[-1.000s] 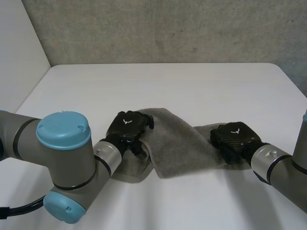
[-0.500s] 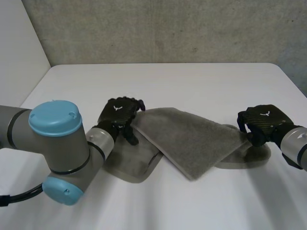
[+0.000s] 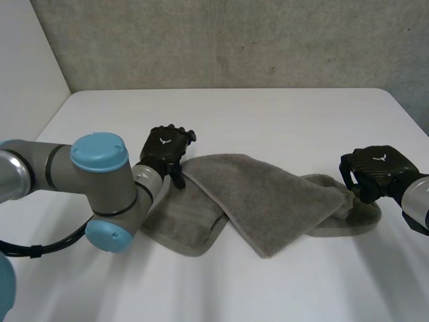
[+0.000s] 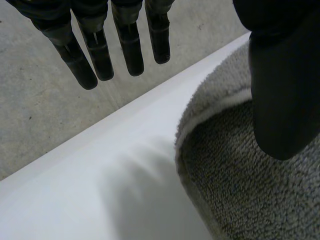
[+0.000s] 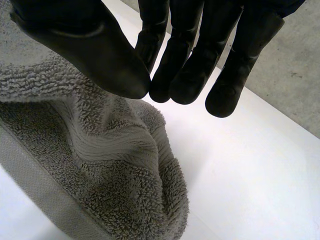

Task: Fold the towel.

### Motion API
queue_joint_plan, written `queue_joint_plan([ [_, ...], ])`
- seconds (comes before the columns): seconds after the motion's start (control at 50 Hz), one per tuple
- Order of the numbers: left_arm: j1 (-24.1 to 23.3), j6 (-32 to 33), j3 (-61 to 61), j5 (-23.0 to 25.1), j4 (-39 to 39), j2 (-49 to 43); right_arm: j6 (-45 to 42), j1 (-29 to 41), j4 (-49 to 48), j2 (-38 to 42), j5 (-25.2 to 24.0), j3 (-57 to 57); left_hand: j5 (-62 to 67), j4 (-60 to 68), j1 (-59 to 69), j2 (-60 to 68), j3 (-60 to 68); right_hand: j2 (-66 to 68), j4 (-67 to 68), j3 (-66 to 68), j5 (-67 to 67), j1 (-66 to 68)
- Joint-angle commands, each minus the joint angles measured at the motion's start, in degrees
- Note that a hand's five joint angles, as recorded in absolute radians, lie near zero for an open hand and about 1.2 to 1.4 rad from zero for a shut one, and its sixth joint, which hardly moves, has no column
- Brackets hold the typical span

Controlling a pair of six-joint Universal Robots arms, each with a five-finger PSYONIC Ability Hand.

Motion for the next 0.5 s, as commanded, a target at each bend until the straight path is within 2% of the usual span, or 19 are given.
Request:
queue_joint_plan([
  [0.02,0.10,1.39,2.37,0.54,0.00,-2.79,0.03,0.40,0.00,0.03,-0.14,-0.02,-9.84,-1.91,-1.75,-2.67,-0.95,3.42,2.67,2.89,2.42,2.23],
  [0.08,0.02,1.39,3.08,0.54,0.00,-3.41,0.03,0.57,0.00,0.03,-0.14,-0.20,-6.12,1.80,1.97,1.05,2.77,3.42,2.67,2.89,2.42,2.23],
  [0.1,0.02,1.39,3.78,0.54,-0.09,-4.02,0.03,0.49,-0.09,0.30,-0.14,-0.46,2.04,9.96,10.13,9.21,10.93,3.42,2.67,2.89,2.42,2.23],
  [0.12,0.02,1.39,4.74,0.54,-0.26,-4.46,0.03,0.57,-0.26,0.30,-0.14,-0.81,17.44,25.37,25.54,24.62,26.33,3.42,2.67,2.89,2.42,2.23],
  [0.14,0.02,1.39,4.75,0.54,-0.27,-4.46,0.03,0.57,-0.26,0.30,-0.14,-0.81,17.59,25.52,25.69,24.77,26.49,3.42,2.67,2.89,2.42,2.23],
  [0.18,0.02,1.30,6.33,0.54,-0.35,-4.99,0.21,0.66,-0.88,0.47,0.12,-1.60,41.38,49.31,49.48,48.56,50.28,3.42,2.67,2.89,2.42,2.23],
  [0.2,0.02,1.30,6.33,0.54,-0.35,-4.99,0.21,0.66,-0.88,0.47,0.13,-1.61,41.48,49.41,49.58,48.66,50.37,3.42,2.67,2.89,2.42,2.23],
  [0.22,0.02,1.21,6.85,0.45,-0.27,-4.99,0.38,0.57,-1.49,0.73,0.13,-2.39,47.62,55.55,55.72,54.80,56.51,3.42,2.67,2.89,2.42,2.23],
  [0.5,0.02,1.04,12.30,-0.16,1.66,0.98,3.62,7.07,-7.02,3.64,1.35,-12.22,47.68,55.61,55.78,54.86,56.58,3.42,2.67,2.89,2.42,2.23],
])
